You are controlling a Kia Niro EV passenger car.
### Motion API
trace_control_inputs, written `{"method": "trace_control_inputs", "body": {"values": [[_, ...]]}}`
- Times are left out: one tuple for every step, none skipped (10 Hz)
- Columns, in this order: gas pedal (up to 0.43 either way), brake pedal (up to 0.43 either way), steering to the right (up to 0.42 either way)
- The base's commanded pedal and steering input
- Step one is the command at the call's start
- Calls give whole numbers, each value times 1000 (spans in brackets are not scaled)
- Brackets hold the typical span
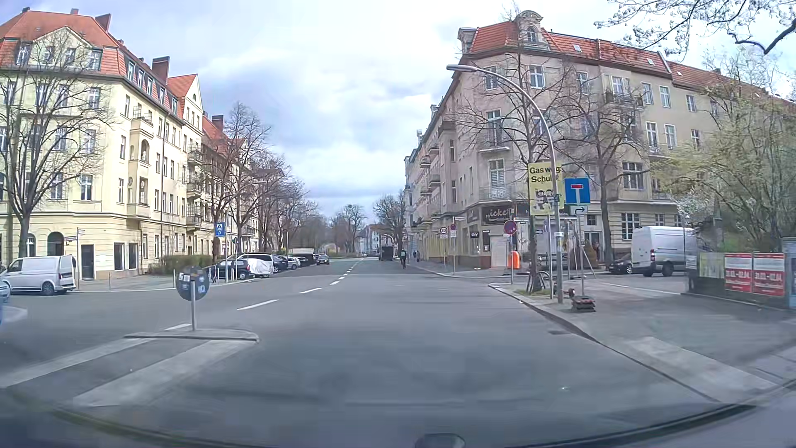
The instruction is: Follow the waypoints while adhering to traffic rules and regulations
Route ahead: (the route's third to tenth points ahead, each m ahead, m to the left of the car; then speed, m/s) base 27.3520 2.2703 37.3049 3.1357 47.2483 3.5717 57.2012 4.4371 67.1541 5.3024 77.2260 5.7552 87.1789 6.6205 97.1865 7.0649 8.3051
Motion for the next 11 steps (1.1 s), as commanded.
{"method": "trace_control_inputs", "body": {"values": [[20, 0, -2], [20, 0, -4], [20, 0, -7], [20, 0, -8], [20, 0, -9], [20, 0, -11], [20, 0, -11], [39, 0, -12], [39, 0, -12], [39, 0, -12], [39, 0, -12]]}}
